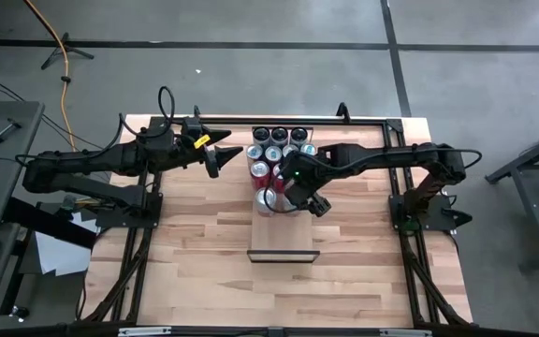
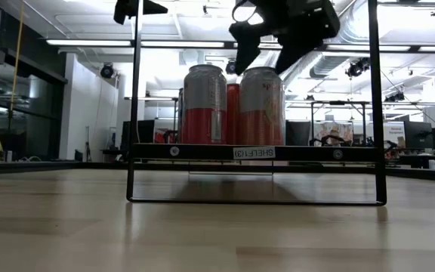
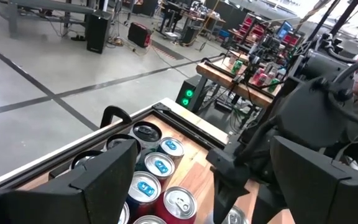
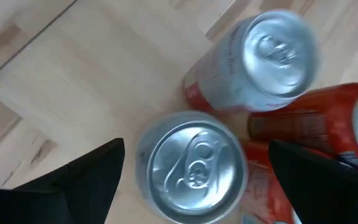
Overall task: Place canned beverage on shelf
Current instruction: Put the pink-white soda can on the shelf aligned with the other pink-white soda can
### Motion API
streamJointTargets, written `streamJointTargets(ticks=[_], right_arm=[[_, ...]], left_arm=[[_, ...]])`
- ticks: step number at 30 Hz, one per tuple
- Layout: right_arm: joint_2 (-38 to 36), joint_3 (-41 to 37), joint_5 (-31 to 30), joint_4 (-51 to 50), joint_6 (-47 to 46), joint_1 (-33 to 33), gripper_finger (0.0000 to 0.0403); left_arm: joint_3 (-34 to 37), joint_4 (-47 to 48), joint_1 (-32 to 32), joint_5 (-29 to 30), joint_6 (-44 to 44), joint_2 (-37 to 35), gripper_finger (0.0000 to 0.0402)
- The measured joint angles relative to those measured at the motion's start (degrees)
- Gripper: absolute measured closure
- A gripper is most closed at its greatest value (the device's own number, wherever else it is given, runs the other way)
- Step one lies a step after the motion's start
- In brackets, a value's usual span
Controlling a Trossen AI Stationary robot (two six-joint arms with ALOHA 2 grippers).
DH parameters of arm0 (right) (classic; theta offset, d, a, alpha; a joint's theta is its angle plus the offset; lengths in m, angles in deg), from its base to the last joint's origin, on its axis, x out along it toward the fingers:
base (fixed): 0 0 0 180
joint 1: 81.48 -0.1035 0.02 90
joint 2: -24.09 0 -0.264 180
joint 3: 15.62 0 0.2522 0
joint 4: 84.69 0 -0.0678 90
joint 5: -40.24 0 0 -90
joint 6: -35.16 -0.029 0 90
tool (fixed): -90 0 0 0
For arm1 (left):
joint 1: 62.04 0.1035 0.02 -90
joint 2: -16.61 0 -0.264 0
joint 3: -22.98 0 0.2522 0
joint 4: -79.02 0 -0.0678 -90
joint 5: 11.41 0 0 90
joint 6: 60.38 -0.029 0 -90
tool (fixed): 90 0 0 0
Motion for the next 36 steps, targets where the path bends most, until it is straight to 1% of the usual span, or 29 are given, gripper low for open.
streamJointTargets(ticks=[7,11,14,17,22,24,26,28,33,36], right_arm=[[2.5,0.0,0.1,-2.4,1.1,0.0,0.002],[3.4,0.0,0.2,-1.7,1.5,0.0,0.0021],[3.5,0.0,-0.1,-1.6,1.5,-0.1,0.0029],[3.5,0.0,-1.2,-1.6,1.5,-0.1,0.0054],[3.4,0.0,-1.8,-1.6,1.4,-0.1,0.0112],[3.3,0.0,-2.8,-1.7,0.8,-0.3,0.0126],[3.2,0.0,-3.9,-2.3,-2.1,-0.5,0.0126],[2.8,0.0,-4.2,-3.1,-7.5,-0.8,0.0126],[1.6,-0.1,-4.7,-4.6,-27.9,-1.8,0.0126],[1.2,-0.1,-8.5,-4.5,-39.3,-3.1,0.0126]], left_arm=[[0.0,0.2,0.0,0.0,0.0,0.1,0.0076],[0.0,0.3,0.0,0.0,0.0,0.1,0.0076],[0.0,0.4,0.0,0.0,0.0,0.1,0.0076],[0.0,0.4,0.0,0.0,0.0,0.1,0.0076],[0.0,0.4,0.0,0.0,0.0,0.1,0.0076],[0.0,0.4,0.0,0.0,0.0,0.1,0.0076],[0.0,0.4,0.0,0.0,0.0,0.1,0.0076],[0.0,0.4,0.0,0.0,0.0,0.1,0.0076],[0.0,0.4,0.0,1.5,-1.4,0.1,0.0076],[0.0,0.4,0.0,1.8,-1.6,0.1,0.0076]])
